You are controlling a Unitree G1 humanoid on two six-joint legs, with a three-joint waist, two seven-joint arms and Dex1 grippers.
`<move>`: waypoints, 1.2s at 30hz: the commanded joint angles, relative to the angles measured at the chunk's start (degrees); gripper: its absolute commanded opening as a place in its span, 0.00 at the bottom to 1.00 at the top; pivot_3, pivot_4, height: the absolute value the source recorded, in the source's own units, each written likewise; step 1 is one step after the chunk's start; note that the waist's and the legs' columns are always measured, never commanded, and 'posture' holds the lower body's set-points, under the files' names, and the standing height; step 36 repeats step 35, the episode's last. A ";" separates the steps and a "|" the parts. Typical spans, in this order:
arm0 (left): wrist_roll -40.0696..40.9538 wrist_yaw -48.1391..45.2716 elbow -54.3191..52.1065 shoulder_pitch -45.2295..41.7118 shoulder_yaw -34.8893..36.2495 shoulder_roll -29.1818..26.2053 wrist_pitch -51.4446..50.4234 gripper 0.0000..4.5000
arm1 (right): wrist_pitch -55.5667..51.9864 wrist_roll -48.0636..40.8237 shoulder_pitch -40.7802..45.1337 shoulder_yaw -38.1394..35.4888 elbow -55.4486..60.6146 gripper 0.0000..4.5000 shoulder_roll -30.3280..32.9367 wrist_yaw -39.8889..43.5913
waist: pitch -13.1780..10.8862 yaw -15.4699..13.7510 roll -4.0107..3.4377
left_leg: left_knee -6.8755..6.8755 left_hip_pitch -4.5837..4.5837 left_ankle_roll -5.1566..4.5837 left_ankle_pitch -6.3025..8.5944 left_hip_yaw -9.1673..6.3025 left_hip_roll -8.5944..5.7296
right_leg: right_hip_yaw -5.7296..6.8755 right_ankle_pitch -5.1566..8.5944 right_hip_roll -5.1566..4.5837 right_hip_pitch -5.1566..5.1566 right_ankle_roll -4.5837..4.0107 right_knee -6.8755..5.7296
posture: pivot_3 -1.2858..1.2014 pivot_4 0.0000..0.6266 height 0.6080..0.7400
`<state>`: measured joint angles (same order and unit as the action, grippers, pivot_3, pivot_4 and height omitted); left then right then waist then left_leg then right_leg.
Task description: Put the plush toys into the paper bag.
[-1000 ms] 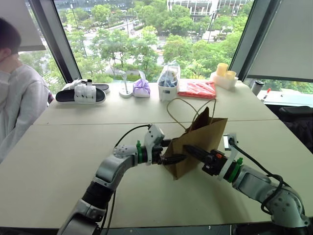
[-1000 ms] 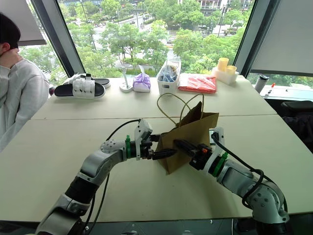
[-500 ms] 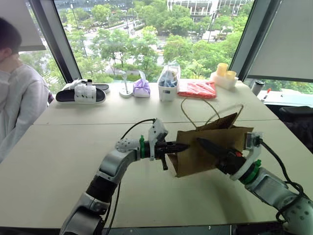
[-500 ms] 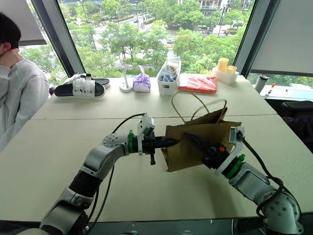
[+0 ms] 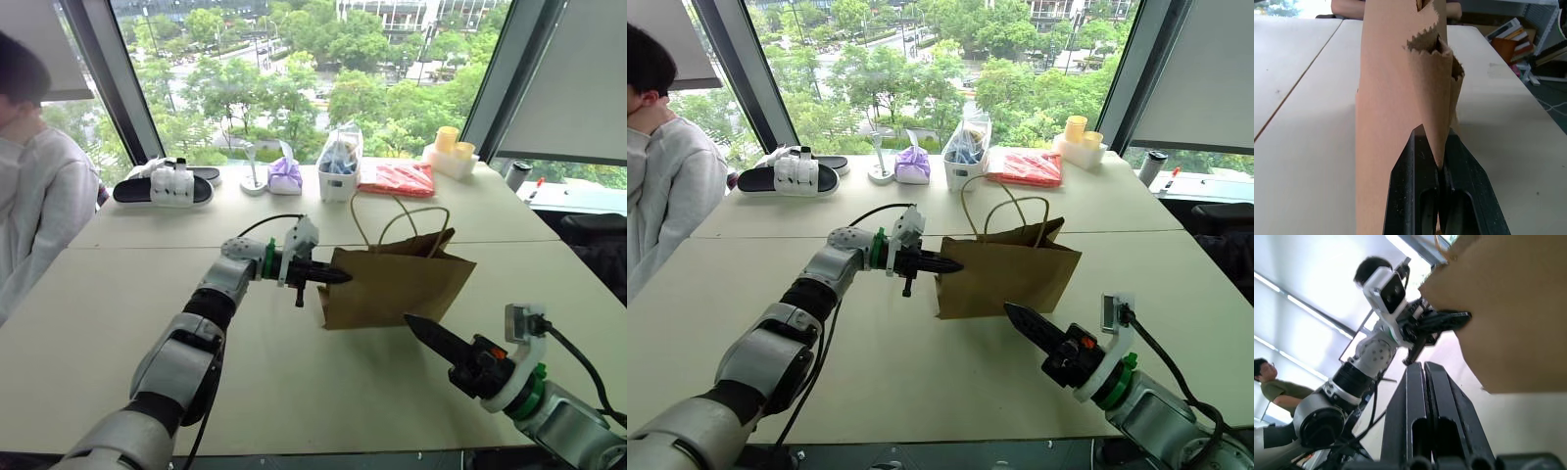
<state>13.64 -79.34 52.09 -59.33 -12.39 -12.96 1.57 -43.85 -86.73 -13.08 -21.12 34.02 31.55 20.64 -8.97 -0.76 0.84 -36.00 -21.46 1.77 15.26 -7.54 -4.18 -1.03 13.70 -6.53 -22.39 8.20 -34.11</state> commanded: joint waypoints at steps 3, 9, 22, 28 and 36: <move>-0.84 2.39 3.71 -2.26 3.91 1.19 6.03 0.52 | 1.75 0.91 -0.62 -0.05 2.19 0.00 0.52 0.64 | -0.01 0.09 0.01 | 0.01 0.00 0.00 0.00 -0.02 0.00 | 0.00 0.00 0.00 -0.02 0.00 -0.02 | 0.52 0.24 1.00; -1.21 3.34 -1.33 -0.33 5.64 -1.45 6.47 0.83 | 0.96 3.21 0.35 0.98 0.60 0.00 2.51 3.10 | -0.01 0.21 0.02 | 0.02 0.02 0.00 0.00 -0.04 0.01 | 0.00 0.00 0.01 -0.03 0.00 -0.04 | 0.52 0.24 1.00; 16.07 18.56 -66.24 41.94 20.73 -21.74 -37.26 0.83 | -0.41 10.90 -1.50 -4.15 -4.18 0.00 11.43 11.68 | 0.08 1.67 -0.19 | 0.17 0.10 -0.03 0.03 -0.16 0.19 | -0.16 0.01 -0.03 -0.08 -0.01 -0.04 | 0.52 0.24 1.00; 24.73 33.83 -84.22 59.22 28.51 -18.07 -48.27 0.83 | -0.62 16.54 -0.31 -4.30 -6.67 0.00 15.85 16.27 | -0.02 -0.62 -0.01 | 0.04 0.05 -0.07 0.06 -0.26 0.24 | -0.01 0.09 -0.08 0.02 -0.16 -0.01 | 0.52 0.24 1.00; 30.01 48.87 -93.78 67.20 29.58 -8.03 -50.09 0.83 | -0.57 20.90 3.78 -1.56 -10.23 0.00 14.57 18.81 | 0.03 -1.56 -0.02 | -0.10 0.09 -0.05 0.07 -0.10 0.16 | -0.10 0.16 -0.16 0.13 -0.30 0.09 | 0.52 0.24 1.00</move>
